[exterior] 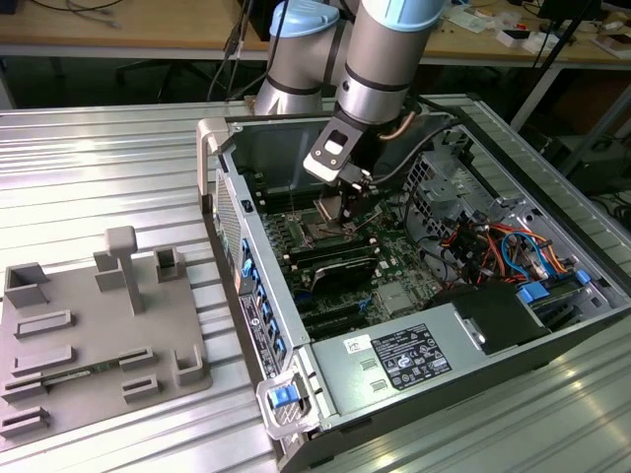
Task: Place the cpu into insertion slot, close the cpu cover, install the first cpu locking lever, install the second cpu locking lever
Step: 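Place the cpu into insertion slot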
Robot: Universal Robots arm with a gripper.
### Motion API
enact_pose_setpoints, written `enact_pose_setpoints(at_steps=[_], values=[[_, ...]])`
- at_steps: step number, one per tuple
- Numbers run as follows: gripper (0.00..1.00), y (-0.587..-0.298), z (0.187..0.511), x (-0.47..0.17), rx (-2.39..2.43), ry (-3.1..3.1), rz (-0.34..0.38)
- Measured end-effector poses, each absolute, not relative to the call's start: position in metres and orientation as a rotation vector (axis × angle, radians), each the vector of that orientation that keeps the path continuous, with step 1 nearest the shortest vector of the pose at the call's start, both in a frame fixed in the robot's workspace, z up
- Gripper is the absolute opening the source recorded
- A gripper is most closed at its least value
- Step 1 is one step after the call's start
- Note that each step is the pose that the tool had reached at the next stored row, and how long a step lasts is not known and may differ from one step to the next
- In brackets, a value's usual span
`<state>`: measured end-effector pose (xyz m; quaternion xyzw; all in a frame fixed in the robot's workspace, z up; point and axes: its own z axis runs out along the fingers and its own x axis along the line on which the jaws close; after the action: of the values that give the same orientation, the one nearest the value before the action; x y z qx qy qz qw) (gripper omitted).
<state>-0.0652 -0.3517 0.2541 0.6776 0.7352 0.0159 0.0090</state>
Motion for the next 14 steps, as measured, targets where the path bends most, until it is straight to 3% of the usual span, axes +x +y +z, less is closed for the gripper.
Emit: enact_pose_setpoints(at_steps=[14], values=[[0.55,-0.345,0.233,-0.064,2.174,2.264,0.026]])
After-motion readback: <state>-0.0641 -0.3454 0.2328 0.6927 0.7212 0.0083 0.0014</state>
